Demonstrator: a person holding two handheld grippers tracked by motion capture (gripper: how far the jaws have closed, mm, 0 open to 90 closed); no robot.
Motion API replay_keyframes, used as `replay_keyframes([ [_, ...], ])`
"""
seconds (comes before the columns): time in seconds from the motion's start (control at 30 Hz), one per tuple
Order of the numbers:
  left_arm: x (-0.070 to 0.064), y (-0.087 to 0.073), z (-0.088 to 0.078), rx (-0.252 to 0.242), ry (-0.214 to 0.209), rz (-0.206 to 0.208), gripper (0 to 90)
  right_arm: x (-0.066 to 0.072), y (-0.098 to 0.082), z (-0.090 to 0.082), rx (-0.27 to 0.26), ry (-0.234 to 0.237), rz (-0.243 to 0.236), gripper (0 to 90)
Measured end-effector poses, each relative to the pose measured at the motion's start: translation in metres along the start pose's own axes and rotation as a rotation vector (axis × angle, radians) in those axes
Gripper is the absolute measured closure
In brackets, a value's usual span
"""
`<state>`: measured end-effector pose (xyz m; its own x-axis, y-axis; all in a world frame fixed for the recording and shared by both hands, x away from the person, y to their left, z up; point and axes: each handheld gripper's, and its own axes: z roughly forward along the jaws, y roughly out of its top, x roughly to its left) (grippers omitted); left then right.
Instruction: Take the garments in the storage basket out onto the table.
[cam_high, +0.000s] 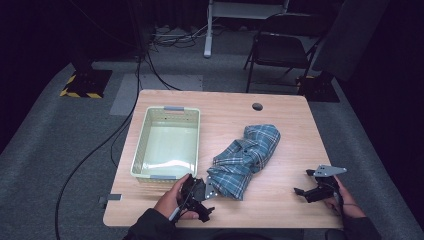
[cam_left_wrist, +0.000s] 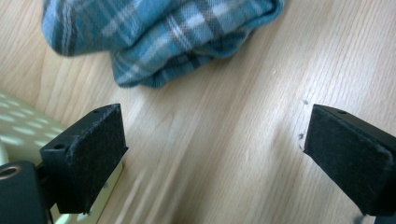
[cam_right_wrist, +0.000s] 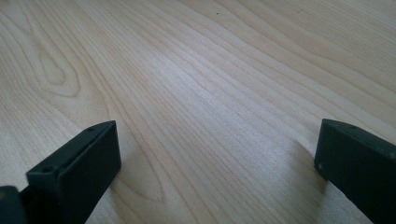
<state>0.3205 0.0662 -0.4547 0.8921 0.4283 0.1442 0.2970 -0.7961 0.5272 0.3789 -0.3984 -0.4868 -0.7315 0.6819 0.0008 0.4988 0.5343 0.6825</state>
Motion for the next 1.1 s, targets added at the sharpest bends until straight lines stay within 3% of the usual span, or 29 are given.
replay_keyframes([
  [0.63,0.005,-0.040,-0.003,0.050,0.001,-0.063,5.8,0.000,0.000,0.000,0.001,0.000,0.000,0.4],
  [0.83,0.010,-0.054,-0.007,0.034,-0.005,-0.121,5.0,0.000,0.000,0.000,0.000,0.001,0.000,0.5],
  [1.1,0.021,-0.076,-0.010,-0.018,-0.037,-0.233,3.0,0.000,0.000,0.000,0.000,0.001,0.000,0.5],
])
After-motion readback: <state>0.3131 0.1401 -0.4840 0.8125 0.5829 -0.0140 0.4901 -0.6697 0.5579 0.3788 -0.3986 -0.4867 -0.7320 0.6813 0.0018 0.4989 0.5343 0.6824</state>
